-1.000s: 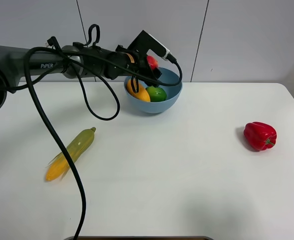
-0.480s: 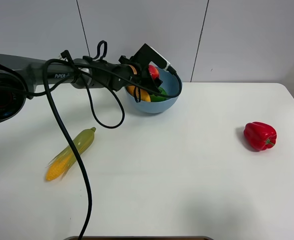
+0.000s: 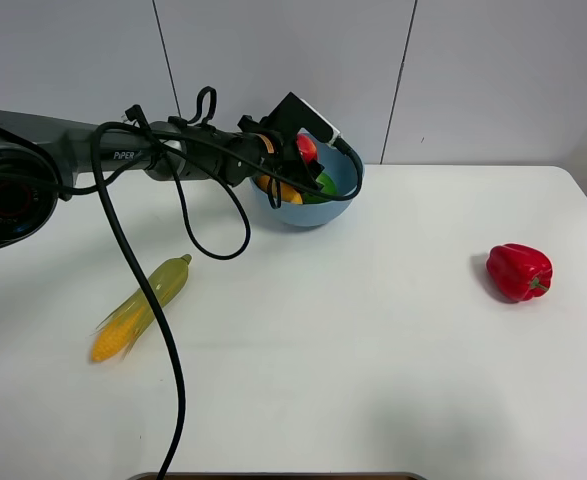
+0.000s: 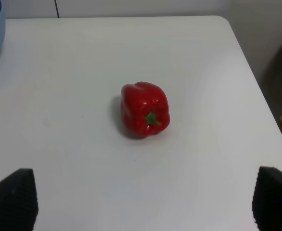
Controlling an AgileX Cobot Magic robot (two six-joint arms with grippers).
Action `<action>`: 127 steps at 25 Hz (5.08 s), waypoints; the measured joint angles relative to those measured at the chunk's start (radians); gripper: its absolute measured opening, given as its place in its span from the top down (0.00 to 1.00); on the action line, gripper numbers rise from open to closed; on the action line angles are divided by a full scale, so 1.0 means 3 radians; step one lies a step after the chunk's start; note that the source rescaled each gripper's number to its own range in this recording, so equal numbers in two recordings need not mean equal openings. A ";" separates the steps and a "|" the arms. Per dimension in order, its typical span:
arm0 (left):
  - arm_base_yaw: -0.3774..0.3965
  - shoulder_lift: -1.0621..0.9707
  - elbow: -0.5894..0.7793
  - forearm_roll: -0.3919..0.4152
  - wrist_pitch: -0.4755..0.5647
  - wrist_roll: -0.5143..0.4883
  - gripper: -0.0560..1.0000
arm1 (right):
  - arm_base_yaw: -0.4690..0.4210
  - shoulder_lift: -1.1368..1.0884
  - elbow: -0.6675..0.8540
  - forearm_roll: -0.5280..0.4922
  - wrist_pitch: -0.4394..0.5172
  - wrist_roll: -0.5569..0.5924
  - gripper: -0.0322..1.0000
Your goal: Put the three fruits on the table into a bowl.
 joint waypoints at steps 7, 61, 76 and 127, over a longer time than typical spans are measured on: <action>0.0000 0.0003 0.0000 0.0000 0.0000 0.0000 0.94 | 0.0000 0.0000 0.0000 0.0000 0.0000 0.0000 0.00; 0.1317 -0.3020 0.0000 0.0200 0.4156 -0.0200 0.00 | 0.0000 0.0000 0.0000 0.0000 0.0000 0.0000 0.00; 0.1342 -0.4286 0.0112 0.0312 0.4549 -0.0326 0.00 | 0.0000 0.0000 0.0000 0.0000 0.0000 0.0000 0.00; 0.1342 -0.7788 0.4030 0.0437 0.4189 -0.1971 0.00 | 0.0000 0.0000 0.0000 0.0000 0.0000 0.0000 0.00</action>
